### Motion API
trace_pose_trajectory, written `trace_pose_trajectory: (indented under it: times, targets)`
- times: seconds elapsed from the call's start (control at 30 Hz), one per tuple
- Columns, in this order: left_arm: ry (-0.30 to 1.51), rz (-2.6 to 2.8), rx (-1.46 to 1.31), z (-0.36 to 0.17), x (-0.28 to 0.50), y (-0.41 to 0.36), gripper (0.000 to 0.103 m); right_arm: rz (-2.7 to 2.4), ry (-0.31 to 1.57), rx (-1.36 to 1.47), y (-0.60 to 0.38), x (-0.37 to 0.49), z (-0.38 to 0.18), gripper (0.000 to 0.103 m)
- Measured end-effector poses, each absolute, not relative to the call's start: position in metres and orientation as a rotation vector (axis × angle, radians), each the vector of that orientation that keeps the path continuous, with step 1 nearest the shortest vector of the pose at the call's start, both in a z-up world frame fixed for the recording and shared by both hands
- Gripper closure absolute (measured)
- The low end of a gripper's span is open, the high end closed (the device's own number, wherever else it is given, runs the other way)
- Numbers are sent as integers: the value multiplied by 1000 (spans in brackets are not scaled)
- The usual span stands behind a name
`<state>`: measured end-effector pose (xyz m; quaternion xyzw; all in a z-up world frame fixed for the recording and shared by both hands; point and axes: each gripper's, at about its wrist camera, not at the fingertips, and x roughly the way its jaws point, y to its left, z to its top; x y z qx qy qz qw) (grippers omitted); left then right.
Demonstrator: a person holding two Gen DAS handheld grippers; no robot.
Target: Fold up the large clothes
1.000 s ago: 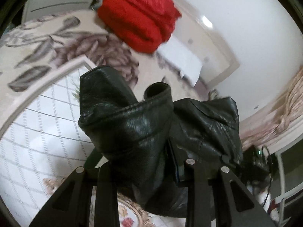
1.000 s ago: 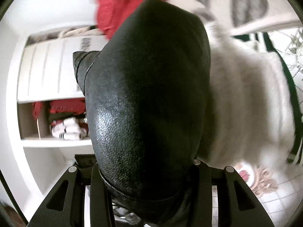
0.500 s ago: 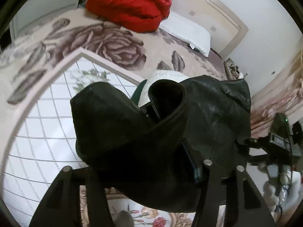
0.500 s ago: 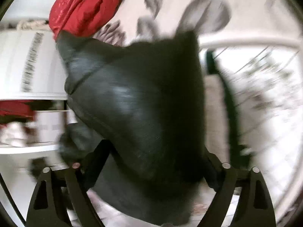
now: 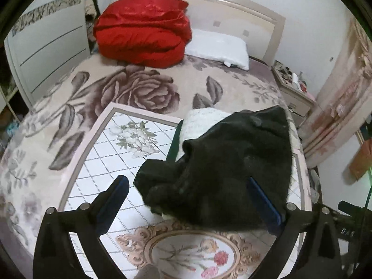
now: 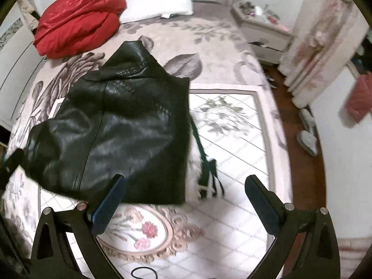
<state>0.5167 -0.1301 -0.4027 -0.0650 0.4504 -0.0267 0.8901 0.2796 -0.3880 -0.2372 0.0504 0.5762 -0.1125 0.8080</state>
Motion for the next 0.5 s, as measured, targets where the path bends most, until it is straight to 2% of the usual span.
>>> trace_pose_trajectory:
  times: [0.2, 0.5]
  targets:
    - [938, -92, -29, -339, 455, -136, 0, -292, 1169, 91, -365, 199, -174, 0]
    - [915, -94, 45, -230, 336, -144, 0, -326, 1058, 56, -333, 79, -28, 0]
